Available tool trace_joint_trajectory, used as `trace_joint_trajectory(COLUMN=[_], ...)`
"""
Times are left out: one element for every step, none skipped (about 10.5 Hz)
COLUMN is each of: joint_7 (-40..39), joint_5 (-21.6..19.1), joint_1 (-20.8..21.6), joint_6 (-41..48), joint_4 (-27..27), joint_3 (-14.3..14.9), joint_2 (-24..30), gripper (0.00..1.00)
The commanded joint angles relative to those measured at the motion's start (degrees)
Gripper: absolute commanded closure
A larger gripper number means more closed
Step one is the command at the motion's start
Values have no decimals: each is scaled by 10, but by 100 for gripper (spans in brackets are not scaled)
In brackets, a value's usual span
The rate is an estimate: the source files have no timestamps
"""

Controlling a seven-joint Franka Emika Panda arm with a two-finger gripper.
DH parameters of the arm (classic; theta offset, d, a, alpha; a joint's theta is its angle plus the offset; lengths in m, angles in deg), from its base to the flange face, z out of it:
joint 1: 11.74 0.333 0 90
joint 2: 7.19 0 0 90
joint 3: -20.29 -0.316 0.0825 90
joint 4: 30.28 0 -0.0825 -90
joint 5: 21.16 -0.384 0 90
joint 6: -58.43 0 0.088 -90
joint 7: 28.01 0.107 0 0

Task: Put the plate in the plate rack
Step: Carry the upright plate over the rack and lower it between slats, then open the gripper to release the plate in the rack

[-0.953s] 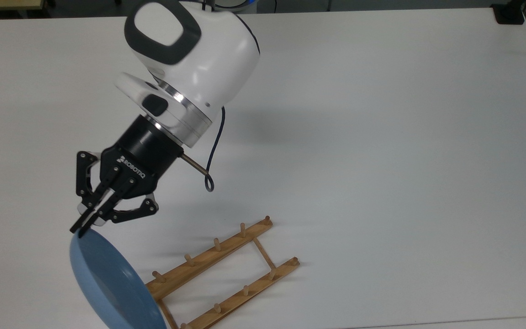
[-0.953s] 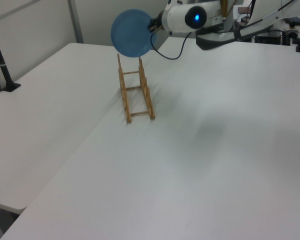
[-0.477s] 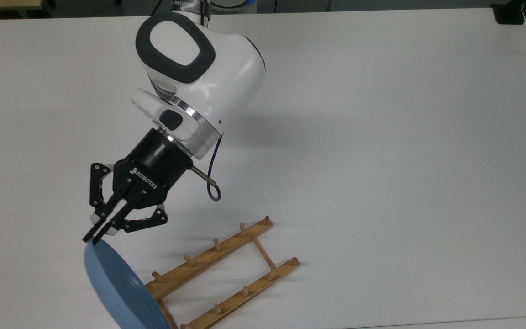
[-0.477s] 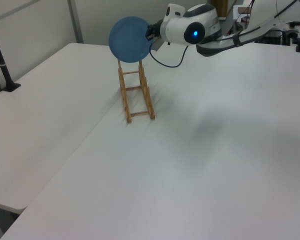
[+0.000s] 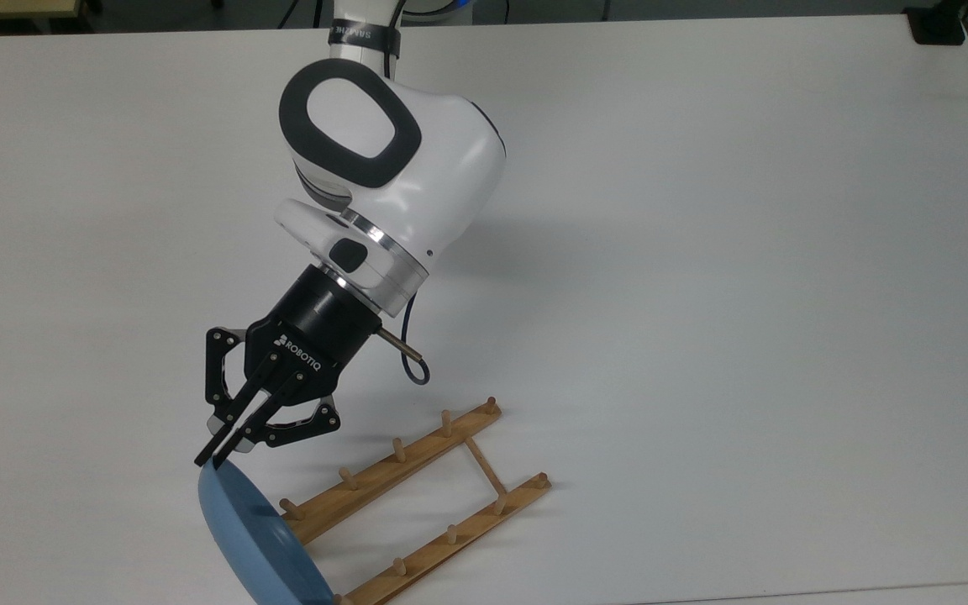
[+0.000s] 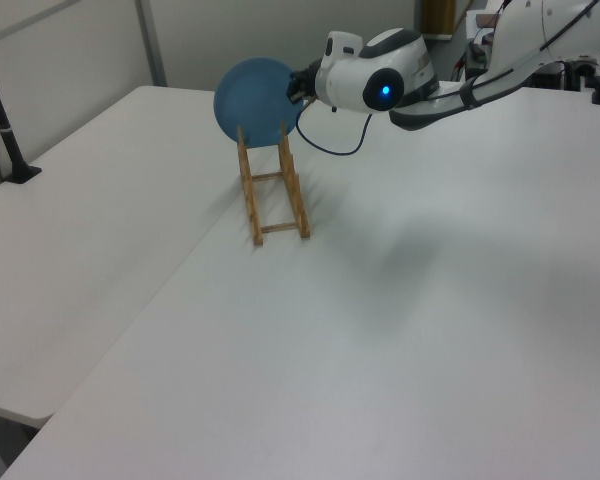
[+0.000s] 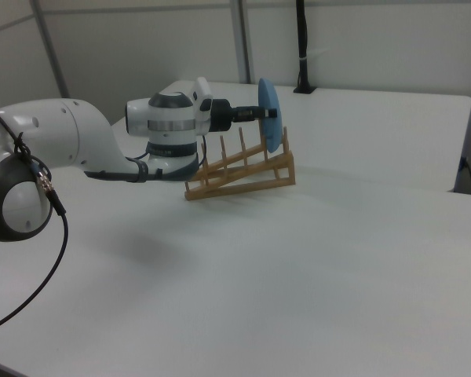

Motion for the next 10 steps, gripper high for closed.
trace_joint_trajectory(joint_7=[23,30,35,35,35,32,23,-2,-42,-89], joint_5=[17,16,15,12,6,-23,-85,-162,-245,-324], joint_1=[8,7,6,5,0,-13,-25,-32,-34,-35], joint_6=[9,9,9,9,10,10,10,14,52,115], joint_4=[-11,-11,-12,-11,-10,-2,14,36,60,62], joint_3=[8,6,2,-4,-23,-50,-76,-97,-115,-143], joint_2=[-3,-1,2,12,25,53,94,135,169,191], gripper=[63,49,0,0,0,0,0,0,0,0])
